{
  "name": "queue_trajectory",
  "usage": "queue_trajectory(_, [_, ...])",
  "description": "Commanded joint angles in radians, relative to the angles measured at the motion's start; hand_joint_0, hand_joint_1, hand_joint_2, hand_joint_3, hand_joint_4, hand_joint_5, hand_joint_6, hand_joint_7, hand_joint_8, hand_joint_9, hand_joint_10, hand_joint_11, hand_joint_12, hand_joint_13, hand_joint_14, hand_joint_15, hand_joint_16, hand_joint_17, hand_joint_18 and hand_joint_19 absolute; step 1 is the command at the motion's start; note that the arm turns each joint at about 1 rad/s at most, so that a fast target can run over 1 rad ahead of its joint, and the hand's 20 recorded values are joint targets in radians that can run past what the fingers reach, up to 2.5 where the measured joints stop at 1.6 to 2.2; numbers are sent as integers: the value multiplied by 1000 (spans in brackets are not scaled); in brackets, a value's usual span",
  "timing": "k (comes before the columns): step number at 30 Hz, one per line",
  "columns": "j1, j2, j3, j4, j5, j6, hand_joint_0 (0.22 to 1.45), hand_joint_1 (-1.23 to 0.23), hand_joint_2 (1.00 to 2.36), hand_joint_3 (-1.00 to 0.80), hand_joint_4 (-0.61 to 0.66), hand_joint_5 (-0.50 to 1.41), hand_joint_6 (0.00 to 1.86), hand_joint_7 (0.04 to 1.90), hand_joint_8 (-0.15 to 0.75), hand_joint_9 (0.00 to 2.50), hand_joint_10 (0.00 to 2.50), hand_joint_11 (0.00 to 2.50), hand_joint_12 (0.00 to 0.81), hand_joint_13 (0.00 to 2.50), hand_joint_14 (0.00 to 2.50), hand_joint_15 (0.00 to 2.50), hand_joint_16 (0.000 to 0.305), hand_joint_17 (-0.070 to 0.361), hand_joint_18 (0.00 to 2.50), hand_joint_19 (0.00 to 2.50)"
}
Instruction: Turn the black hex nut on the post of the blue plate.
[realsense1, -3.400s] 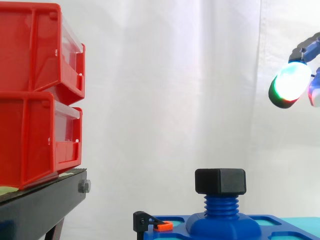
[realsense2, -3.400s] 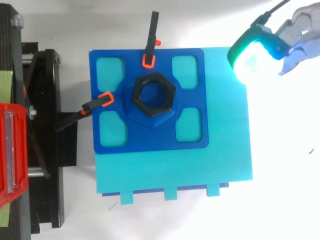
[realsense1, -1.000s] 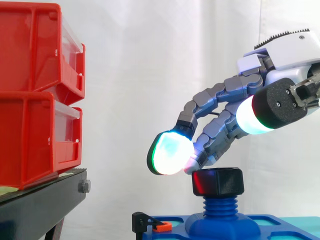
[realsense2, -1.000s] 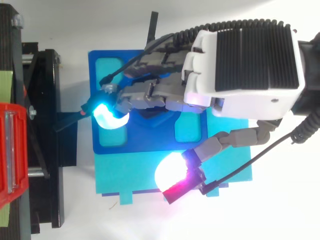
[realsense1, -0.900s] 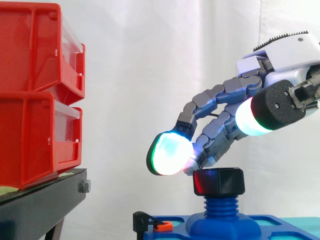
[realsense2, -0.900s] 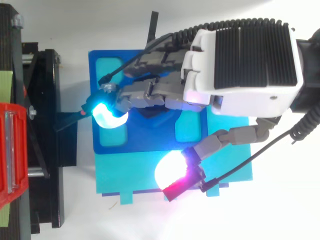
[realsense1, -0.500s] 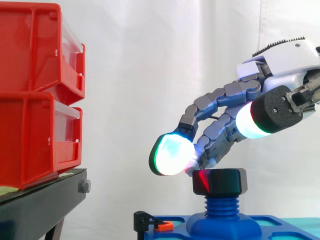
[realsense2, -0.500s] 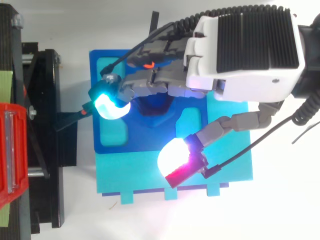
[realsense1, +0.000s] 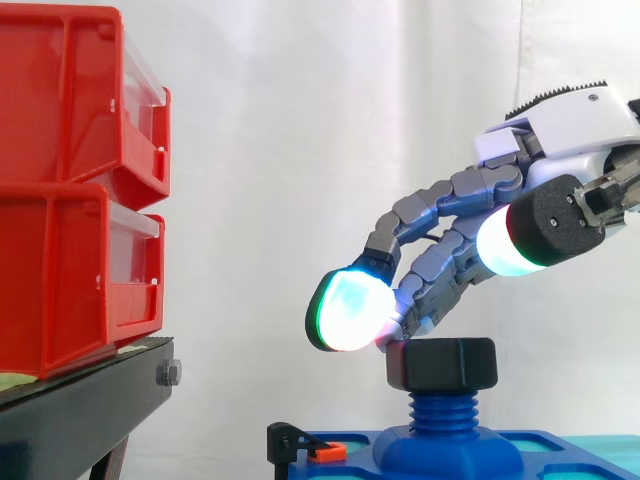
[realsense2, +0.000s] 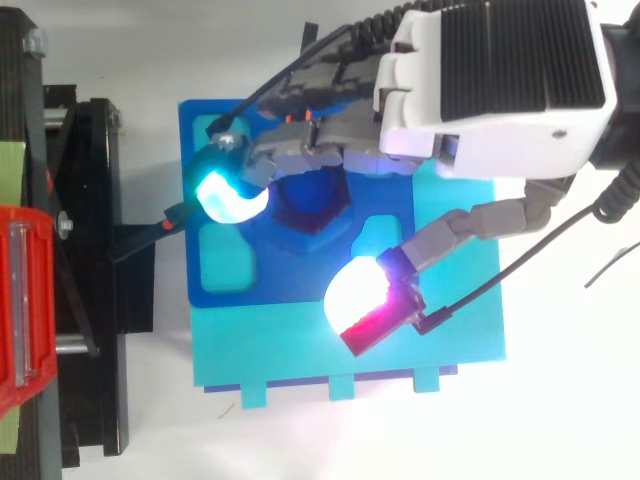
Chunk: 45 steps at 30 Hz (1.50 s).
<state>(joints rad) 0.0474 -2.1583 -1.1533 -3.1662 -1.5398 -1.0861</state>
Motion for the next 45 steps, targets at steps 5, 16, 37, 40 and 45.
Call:
queue_trajectory(5, [-20,2,0,0,-22,-37,434,-439,1000,-500,163,-188,503,843,162,359,5,124,326,395,10,247,50,112,202,369])
queue_trajectory(16, [-34,2,0,-3,-37,-63,436,-438,1000,-500,165,-189,503,880,161,364,5,135,327,409,11,253,49,111,213,372])
queue_trajectory(37, [-38,2,1,-14,-54,-90,444,-434,1000,-500,170,-169,503,1019,169,395,7,180,325,448,11,272,49,110,243,360])
queue_trajectory(40, [-38,2,6,-18,-62,-98,444,-435,1000,-500,172,-169,503,1028,169,399,7,177,325,451,11,277,49,110,243,369])
queue_trajectory(45, [-43,2,23,-49,-65,-117,445,-433,1000,-500,176,-168,503,1038,172,406,7,192,323,455,12,269,49,110,248,360])
